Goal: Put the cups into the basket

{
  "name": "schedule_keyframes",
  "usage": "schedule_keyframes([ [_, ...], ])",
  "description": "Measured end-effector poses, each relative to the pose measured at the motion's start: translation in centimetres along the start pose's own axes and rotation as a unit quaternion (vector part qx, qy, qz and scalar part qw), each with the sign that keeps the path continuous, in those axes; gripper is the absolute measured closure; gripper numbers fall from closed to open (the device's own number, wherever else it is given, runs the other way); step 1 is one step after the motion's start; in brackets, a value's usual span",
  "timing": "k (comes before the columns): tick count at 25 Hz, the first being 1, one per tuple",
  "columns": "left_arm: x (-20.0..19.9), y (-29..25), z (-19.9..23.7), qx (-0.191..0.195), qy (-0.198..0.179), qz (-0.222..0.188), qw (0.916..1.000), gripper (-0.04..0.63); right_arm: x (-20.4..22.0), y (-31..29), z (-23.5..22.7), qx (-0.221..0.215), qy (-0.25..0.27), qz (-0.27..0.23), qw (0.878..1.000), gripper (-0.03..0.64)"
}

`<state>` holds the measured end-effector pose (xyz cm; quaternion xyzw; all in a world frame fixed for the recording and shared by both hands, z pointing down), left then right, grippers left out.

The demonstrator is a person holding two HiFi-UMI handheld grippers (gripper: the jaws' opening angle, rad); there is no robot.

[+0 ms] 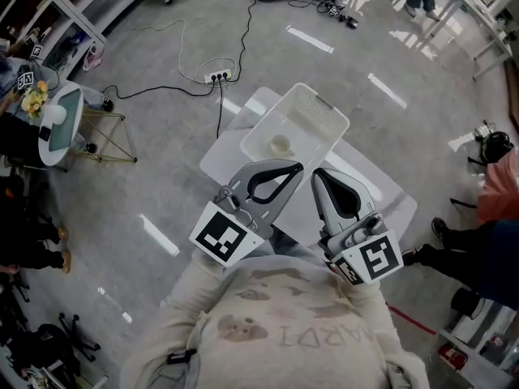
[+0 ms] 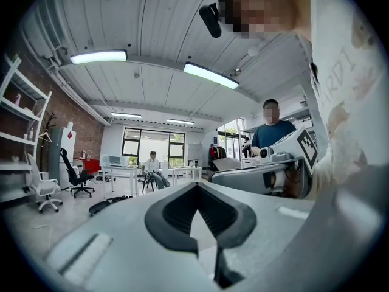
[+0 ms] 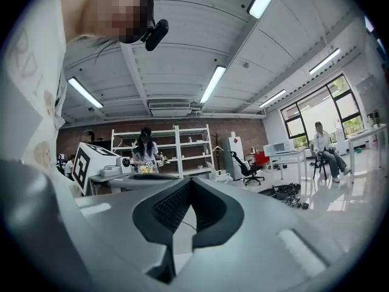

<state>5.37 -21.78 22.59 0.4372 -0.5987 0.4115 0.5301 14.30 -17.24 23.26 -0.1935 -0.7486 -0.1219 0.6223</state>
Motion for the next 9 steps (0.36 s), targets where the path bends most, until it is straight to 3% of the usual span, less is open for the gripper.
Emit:
schedule_keyframes([
  [9, -0.23, 0.67, -0.67, -0.006, -0.003, 0.002, 1.0000, 0.595, 0.10, 0.38, 0.61, -0.011, -0.005, -0.002, 1.000, 0.594],
])
Point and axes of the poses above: the fingertips, and each gripper's own axes: y backward along the fingers, z to its left, x out of its underside, the point moved 5 cm from there along y, backward along the fingers, and after that the axes turned 4 degrees about -y, right-handed, at the moved point
